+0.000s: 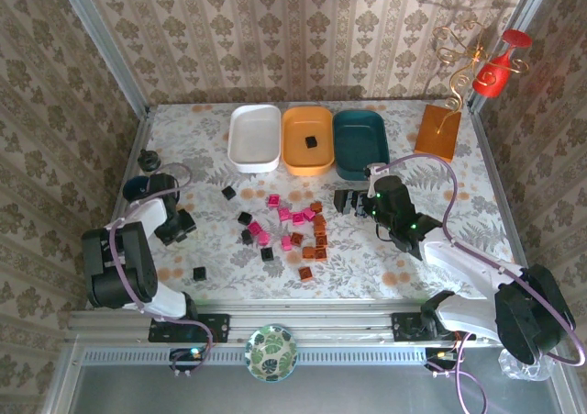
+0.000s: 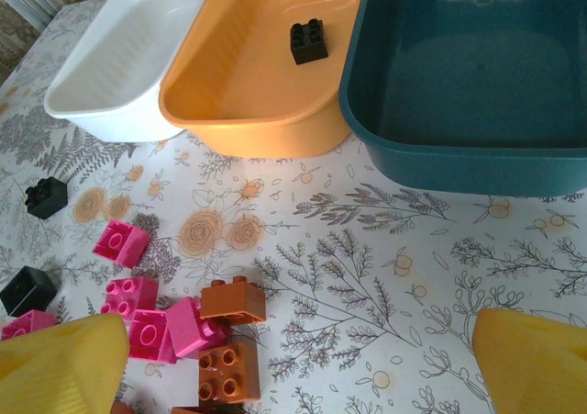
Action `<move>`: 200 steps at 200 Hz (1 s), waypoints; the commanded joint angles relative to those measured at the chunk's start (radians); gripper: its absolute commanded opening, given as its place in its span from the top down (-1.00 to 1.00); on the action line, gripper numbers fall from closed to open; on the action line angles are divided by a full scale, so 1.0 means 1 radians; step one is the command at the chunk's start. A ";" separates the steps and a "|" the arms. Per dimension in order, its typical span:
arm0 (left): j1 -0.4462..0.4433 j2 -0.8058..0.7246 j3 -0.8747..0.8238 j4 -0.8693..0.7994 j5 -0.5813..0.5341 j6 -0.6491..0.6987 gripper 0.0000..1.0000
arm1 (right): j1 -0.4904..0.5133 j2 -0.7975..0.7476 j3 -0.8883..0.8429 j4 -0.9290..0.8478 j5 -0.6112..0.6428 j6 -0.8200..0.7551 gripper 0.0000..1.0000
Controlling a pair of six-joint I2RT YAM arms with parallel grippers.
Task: Sort the legos into containers by color
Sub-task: Pick up the lego from the middle-left of the table, then place the lego in the container.
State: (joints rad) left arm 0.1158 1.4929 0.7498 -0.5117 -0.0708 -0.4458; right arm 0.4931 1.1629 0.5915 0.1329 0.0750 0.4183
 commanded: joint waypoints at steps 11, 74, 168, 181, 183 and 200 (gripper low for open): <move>-0.025 0.029 0.035 0.064 0.012 0.006 0.21 | -0.005 -0.016 -0.016 0.029 -0.001 0.006 -0.95; -0.332 -0.009 0.206 0.067 -0.106 -0.022 0.35 | -0.005 0.001 -0.016 0.034 0.009 0.001 -0.95; -0.755 0.391 0.826 0.296 -0.091 0.153 0.37 | -0.004 -0.084 -0.070 0.091 0.065 -0.085 -0.97; -0.773 0.481 0.931 0.283 -0.076 0.176 0.37 | -0.004 -0.109 -0.079 0.081 0.110 -0.090 -0.97; -0.774 0.495 0.949 0.281 -0.072 0.179 0.37 | -0.004 -0.112 -0.081 0.079 0.117 -0.090 -0.97; -0.781 0.613 1.086 0.243 -0.051 0.199 0.37 | -0.004 -0.126 -0.088 0.073 0.170 -0.090 -0.99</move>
State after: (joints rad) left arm -0.6563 1.9850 1.6855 -0.2337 -0.1589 -0.3176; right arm 0.4931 1.0721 0.5201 0.1879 0.1333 0.3538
